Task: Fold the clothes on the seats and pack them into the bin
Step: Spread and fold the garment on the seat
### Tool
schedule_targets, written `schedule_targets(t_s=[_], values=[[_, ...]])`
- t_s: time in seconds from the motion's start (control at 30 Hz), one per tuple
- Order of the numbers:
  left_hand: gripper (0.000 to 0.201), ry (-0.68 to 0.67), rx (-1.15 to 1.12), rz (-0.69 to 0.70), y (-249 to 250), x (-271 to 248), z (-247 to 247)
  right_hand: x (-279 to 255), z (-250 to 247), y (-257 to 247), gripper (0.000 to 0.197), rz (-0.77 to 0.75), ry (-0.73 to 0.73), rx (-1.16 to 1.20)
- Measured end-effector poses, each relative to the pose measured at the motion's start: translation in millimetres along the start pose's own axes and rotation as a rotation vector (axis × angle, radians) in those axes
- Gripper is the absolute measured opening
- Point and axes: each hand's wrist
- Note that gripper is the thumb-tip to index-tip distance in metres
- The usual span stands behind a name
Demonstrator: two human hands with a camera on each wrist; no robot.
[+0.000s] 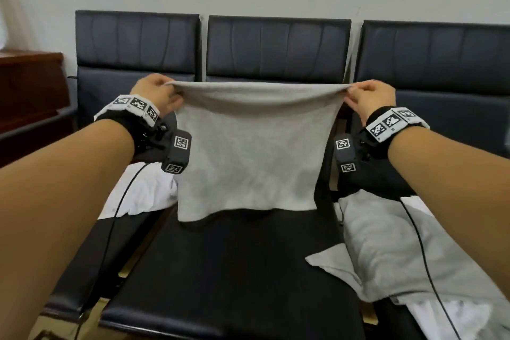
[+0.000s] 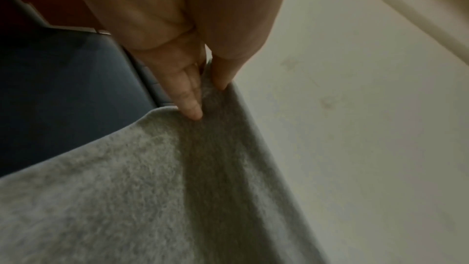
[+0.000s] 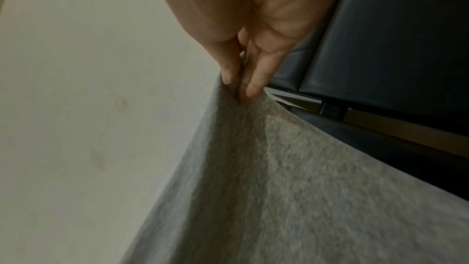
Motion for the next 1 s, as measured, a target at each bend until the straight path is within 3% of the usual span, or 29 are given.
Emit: schedule_targets(t_s=[0.17, 0.23, 0.3, 0.37, 0.43, 0.53, 0.6, 0.7, 0.8, 0.9, 1.0], values=[[0.023, -0.025, -0.034, 0.065, 25, -24, -11, -27, -26, -29, 0.016, -0.029, 0.01, 0.134], [0.024, -0.039, 0.021, 0.043, 22, -43, -22, -45, -37, -29, 0.02, -0.032, -0.027, 0.061], [0.02, -0.111, 0.181, -0.011, 11, -67, -40, -65, -47, -17, 0.021, -0.08, -0.076, -0.156], [0.011, -0.211, 0.513, -0.067, -8, -89, -65, -90, -56, 6, 0.021, -0.101, -0.16, -0.336], [0.009, -0.304, 0.765, -0.138, -31, -111, -89, -118, -63, 37, 0.019, -0.059, -0.269, -0.438], [0.014, -0.388, 0.937, -0.221, -66, -143, -114, -160, -69, 76, 0.008, -0.01, -0.463, -0.639], [0.014, -0.466, 1.135, -0.223, -83, -166, -122, -184, -68, 96, 0.008, -0.033, -0.668, -0.812], [0.018, -0.631, 1.33, -0.339, -99, -190, -129, -207, -59, 118, 0.02, -0.108, -1.005, -1.166], [0.026, -0.727, 1.467, -0.472, -102, -202, -130, -219, -47, 115, 0.003, -0.12, -1.175, -1.365], [0.034, -0.783, 1.575, -0.498, -103, -210, -114, -218, -31, 108, 0.021, -0.12, -1.114, -1.338], [0.044, -0.741, 1.637, -0.354, -118, -212, -92, -217, -8, 115, 0.031, -0.174, -0.978, -1.398]])
Point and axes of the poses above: each hand's wrist, its own x-axis towards the middle knuckle, its own z-axis out of the palm, y = z × x, and after that the axes turned 11 degrees about -x, right-handed
